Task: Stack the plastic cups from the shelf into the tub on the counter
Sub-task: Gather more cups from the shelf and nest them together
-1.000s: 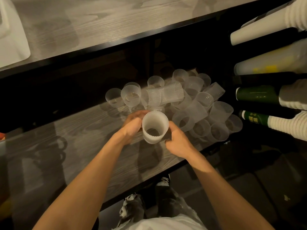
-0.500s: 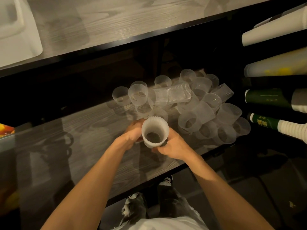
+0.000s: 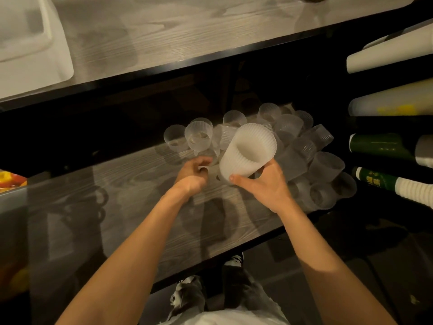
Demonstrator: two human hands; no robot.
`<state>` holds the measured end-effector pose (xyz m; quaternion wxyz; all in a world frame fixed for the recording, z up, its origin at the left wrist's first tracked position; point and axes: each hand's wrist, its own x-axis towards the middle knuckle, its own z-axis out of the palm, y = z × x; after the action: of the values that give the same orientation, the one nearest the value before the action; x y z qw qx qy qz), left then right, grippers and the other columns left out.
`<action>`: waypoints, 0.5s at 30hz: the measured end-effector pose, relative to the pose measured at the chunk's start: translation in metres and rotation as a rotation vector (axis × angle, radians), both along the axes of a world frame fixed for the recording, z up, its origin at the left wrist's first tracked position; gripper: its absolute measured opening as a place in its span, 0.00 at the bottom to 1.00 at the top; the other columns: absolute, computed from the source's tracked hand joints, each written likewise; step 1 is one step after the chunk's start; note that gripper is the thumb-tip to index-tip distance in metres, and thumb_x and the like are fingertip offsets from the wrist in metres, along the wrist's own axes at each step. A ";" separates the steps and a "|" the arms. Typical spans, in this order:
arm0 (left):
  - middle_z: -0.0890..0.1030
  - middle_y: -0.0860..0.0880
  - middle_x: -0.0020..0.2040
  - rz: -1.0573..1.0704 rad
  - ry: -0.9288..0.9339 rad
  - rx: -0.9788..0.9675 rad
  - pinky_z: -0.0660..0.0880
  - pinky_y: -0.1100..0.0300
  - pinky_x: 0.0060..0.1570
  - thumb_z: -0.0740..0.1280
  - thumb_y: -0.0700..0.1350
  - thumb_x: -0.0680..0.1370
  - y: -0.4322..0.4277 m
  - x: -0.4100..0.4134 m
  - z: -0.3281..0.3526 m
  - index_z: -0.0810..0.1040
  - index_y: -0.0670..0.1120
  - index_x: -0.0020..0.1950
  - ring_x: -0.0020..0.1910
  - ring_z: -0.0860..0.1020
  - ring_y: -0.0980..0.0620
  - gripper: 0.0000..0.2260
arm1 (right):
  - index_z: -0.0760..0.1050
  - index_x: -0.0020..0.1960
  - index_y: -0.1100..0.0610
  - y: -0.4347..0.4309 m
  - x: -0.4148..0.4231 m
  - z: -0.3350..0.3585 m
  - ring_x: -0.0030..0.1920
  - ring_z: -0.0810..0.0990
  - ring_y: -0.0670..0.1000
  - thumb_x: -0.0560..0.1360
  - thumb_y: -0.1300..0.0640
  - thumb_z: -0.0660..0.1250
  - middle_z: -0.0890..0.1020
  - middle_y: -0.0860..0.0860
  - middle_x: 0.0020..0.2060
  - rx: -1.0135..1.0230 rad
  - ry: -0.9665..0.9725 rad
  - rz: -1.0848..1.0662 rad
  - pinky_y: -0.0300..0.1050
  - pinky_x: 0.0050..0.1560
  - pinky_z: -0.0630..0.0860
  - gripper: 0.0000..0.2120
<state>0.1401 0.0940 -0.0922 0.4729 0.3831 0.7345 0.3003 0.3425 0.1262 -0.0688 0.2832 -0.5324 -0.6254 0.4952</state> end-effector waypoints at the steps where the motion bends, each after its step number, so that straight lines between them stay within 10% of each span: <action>1: 0.78 0.50 0.69 -0.058 0.037 -0.008 0.69 0.63 0.68 0.59 0.33 0.83 0.000 0.002 0.001 0.78 0.50 0.69 0.71 0.74 0.49 0.20 | 0.74 0.65 0.48 0.000 -0.002 -0.001 0.57 0.76 0.30 0.65 0.60 0.84 0.80 0.42 0.59 0.009 0.004 -0.008 0.24 0.53 0.72 0.33; 7: 0.70 0.50 0.78 -0.288 0.150 -0.090 0.74 0.52 0.68 0.62 0.40 0.81 -0.001 0.006 -0.010 0.71 0.55 0.77 0.72 0.73 0.45 0.24 | 0.76 0.66 0.50 -0.004 -0.007 -0.009 0.63 0.80 0.46 0.60 0.48 0.83 0.81 0.49 0.61 0.046 -0.029 -0.066 0.53 0.60 0.81 0.36; 15: 0.74 0.52 0.75 -0.313 0.122 -0.156 0.77 0.52 0.66 0.68 0.49 0.80 -0.003 0.010 -0.025 0.71 0.57 0.75 0.68 0.77 0.48 0.23 | 0.76 0.67 0.49 -0.002 -0.005 -0.012 0.64 0.79 0.46 0.60 0.45 0.83 0.80 0.48 0.62 0.058 -0.053 -0.058 0.54 0.62 0.80 0.37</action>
<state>0.1502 0.0912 -0.1175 0.4967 0.4722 0.7143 0.1416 0.3370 0.1240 -0.0806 0.2963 -0.5547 -0.6310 0.4542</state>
